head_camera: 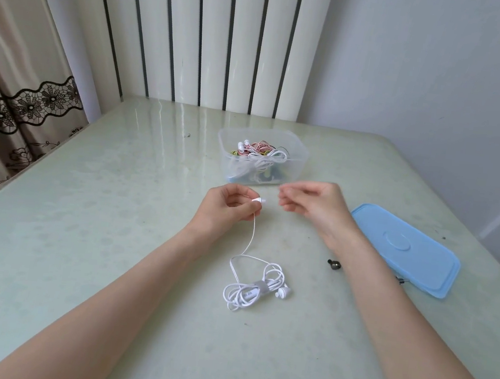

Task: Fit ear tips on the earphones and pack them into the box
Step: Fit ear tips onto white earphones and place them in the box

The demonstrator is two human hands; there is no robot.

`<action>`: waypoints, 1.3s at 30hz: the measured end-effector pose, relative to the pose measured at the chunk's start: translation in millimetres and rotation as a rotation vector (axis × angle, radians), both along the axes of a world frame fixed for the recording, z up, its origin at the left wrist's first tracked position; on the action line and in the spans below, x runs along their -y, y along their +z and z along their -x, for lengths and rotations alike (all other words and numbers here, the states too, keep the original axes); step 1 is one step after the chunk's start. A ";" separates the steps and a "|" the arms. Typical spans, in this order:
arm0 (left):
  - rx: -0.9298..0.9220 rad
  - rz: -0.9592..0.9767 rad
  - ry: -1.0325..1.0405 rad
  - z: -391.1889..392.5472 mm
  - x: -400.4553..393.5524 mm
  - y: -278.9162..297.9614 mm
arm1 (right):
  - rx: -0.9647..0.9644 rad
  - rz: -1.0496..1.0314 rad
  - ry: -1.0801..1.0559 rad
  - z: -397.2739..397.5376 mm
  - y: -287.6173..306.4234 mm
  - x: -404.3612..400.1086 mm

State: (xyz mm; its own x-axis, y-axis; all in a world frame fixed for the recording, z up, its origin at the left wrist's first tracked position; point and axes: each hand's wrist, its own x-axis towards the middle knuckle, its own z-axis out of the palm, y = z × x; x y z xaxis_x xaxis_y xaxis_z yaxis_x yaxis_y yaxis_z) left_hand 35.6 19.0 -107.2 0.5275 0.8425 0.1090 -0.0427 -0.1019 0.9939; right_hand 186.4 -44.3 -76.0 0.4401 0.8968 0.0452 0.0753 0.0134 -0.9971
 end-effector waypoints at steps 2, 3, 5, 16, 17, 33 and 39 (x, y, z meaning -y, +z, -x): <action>-0.003 -0.018 0.002 -0.8 0.7 -0.4 | 0.162 -0.018 -0.149 -17.9 5.5 -0.7; -0.009 -0.031 -0.002 -0.6 0.4 -0.6 | 0.269 0.002 -0.203 -25.7 6.9 -1.9; -0.038 -0.068 0.003 1.1 -1.5 -2.3 | 0.520 0.085 -0.215 -33.9 6.7 -7.2; -0.096 -0.106 0.070 -5.6 -5.4 -10.2 | 1.053 0.329 0.010 -20.1 -10.8 -22.3; -0.144 -0.151 0.096 -3.8 -6.8 -11.6 | 1.037 0.330 0.001 -18.6 -11.6 -24.6; -0.427 -0.715 -0.221 21.4 39.9 26.5 | 0.715 0.223 0.157 -4.3 12.9 21.4; -0.683 -0.875 -0.535 22.2 71.2 17.4 | 0.648 0.250 0.239 1.2 11.8 49.9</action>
